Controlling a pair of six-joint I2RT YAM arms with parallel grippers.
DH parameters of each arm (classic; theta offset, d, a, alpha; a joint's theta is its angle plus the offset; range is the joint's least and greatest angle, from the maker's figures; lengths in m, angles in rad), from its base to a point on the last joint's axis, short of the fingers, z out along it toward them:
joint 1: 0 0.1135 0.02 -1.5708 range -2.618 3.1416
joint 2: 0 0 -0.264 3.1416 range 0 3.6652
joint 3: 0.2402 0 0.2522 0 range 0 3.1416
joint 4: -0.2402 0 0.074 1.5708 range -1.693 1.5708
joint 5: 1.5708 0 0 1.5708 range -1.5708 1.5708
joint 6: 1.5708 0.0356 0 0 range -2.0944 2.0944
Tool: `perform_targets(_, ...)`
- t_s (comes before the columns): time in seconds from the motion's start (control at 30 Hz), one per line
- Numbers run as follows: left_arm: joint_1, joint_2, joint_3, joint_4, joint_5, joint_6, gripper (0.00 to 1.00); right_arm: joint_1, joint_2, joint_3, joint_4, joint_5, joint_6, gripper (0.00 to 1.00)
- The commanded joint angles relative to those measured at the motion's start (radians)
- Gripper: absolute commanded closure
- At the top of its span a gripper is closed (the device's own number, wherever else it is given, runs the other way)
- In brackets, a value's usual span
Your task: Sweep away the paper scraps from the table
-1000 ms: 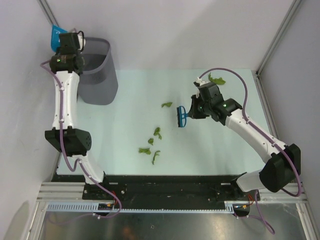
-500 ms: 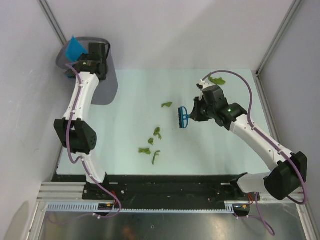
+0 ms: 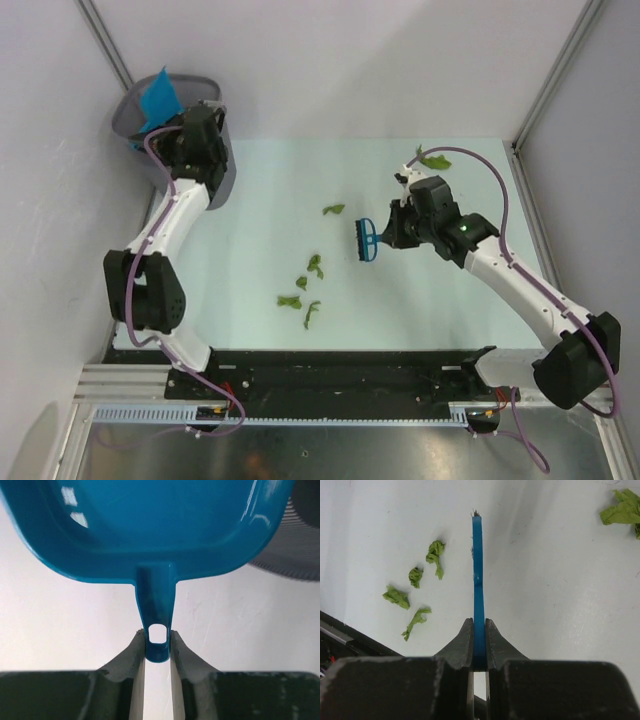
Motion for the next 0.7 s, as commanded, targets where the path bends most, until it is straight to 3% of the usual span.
perform_targets(0.0,0.005,-0.103,-0.155,0.725,-0.012,0.530,1.00,-0.004,-0.041,-0.003,0.049,-0.021,-0.010,1.00)
perform_targets(0.2,-0.007,-0.154,-0.139,0.723,0.039,0.467,1.00,0.028,-0.046,-0.005,0.086,-0.029,-0.016,1.00)
perform_targets(0.4,-0.082,-0.249,-0.126,0.674,0.079,0.371,1.00,0.194,-0.046,-0.005,0.150,-0.045,-0.102,1.00)
perform_targets(0.47,-0.119,-0.286,-0.096,0.531,0.085,0.283,1.00,0.258,-0.031,-0.005,0.173,-0.144,-0.131,1.00)
perform_targets(0.5,-0.133,-0.297,-0.071,0.440,0.089,0.131,1.00,0.281,-0.012,-0.005,0.178,-0.176,-0.163,1.00)
perform_targets(0.53,-0.145,-0.304,-0.035,0.165,0.100,0.020,1.00,0.313,0.001,-0.005,0.181,-0.200,-0.186,1.00)
perform_targets(0.6,-0.183,-0.320,0.072,-0.061,0.158,-0.219,1.00,0.408,0.024,-0.005,0.182,-0.255,-0.252,1.00)
perform_targets(0.67,-0.234,-0.346,0.040,-0.186,0.189,-0.272,1.00,0.450,0.073,-0.005,0.191,-0.300,-0.272,1.00)
